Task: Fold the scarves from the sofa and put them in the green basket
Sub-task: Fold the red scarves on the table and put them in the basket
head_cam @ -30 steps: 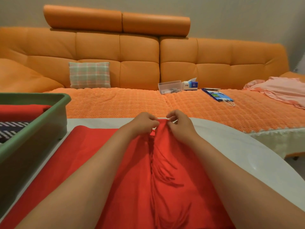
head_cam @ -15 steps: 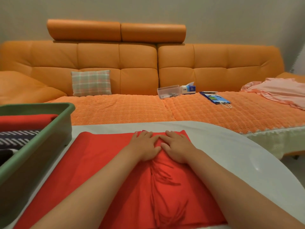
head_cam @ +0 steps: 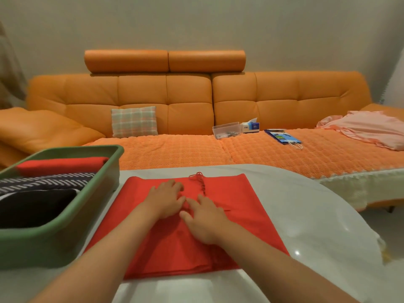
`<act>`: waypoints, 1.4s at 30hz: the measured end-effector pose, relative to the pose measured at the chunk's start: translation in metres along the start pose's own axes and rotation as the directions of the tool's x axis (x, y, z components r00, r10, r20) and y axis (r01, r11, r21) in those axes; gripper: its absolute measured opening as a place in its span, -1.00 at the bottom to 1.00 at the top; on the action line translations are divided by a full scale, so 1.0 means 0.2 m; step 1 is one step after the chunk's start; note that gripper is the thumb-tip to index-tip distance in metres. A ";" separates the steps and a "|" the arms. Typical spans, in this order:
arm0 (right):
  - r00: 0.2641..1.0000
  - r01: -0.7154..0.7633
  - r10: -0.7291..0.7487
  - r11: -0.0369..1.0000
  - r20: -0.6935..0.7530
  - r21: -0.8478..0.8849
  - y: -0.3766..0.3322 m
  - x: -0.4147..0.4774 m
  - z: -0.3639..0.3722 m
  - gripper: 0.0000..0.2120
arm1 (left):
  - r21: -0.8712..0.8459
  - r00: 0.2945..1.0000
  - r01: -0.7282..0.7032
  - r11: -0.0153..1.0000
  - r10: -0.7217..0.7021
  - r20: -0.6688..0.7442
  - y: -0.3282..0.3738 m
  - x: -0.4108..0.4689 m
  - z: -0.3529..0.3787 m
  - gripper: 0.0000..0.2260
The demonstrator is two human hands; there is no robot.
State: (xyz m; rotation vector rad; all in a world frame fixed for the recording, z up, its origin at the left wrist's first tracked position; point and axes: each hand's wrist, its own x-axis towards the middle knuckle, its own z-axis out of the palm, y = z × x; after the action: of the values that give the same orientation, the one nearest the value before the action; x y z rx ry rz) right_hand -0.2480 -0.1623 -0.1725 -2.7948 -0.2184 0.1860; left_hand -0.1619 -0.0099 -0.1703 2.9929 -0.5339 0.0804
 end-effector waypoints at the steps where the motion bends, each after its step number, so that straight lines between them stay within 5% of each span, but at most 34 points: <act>1: 0.999 0.003 -0.002 1.000 0.041 -0.031 -0.01 -0.04 0.05 -0.36 | -0.014 0.996 0.013 1.000 -0.011 0.091 -0.02 -0.04 0.00 -0.60; 4: 0.998 0.048 -0.040 0.988 0.052 -0.149 0.07 -0.09 0.08 -0.32 | -0.025 0.962 0.022 0.999 -0.014 0.272 0.00 -0.15 0.01 -0.43; 13: 0.985 0.039 0.022 0.936 0.170 -0.350 0.50 -0.19 -0.26 -0.40 | 0.106 0.975 -0.123 0.987 0.100 0.198 0.37 -0.20 -0.01 -0.48; 17: 0.994 -0.094 0.058 0.875 -0.089 -0.475 0.51 -0.25 -0.27 -0.49 | 0.154 0.983 -0.176 0.972 0.166 0.074 0.40 -0.11 -0.02 -0.56; 19: 0.962 -0.246 0.179 0.894 -0.204 -0.374 0.44 -0.29 -0.19 -0.54 | 0.139 0.984 -0.106 0.985 0.084 0.157 0.37 -0.11 0.02 -0.48; 23: 0.922 -0.386 0.379 0.904 -0.074 -0.185 0.30 -0.29 -0.01 -0.35 | 0.084 0.970 0.026 0.996 -0.046 0.238 0.33 -0.16 0.05 -0.42; 29: 0.999 -0.050 0.052 0.974 0.003 -0.221 0.47 -0.18 -0.07 -0.39 | 0.254 0.977 0.085 0.963 -0.131 0.168 0.29 -0.22 -0.09 -0.45; 36: 0.985 0.171 -0.168 0.938 0.035 -0.300 0.58 -0.03 -0.20 -0.47 | 0.305 0.982 0.034 0.952 -0.088 0.165 0.25 -0.14 -0.18 -0.58; 40: 0.945 0.155 -0.094 0.972 -0.312 0.174 0.59 0.09 -0.27 -0.72 | 0.203 0.999 0.001 0.979 -0.007 0.032 0.25 0.02 -0.16 -0.74; 42: 0.883 0.124 -0.018 0.973 -0.470 0.196 0.61 0.18 -0.30 -0.75 | 0.092 0.998 -0.015 0.996 0.020 -0.055 0.27 0.13 -0.13 -0.78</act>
State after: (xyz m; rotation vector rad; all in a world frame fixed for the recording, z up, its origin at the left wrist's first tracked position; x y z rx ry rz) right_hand -0.1890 -0.2882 -0.1613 -2.5099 -0.1694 -0.4525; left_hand -0.1571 -0.0660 -0.1376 3.0640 -0.5647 0.1946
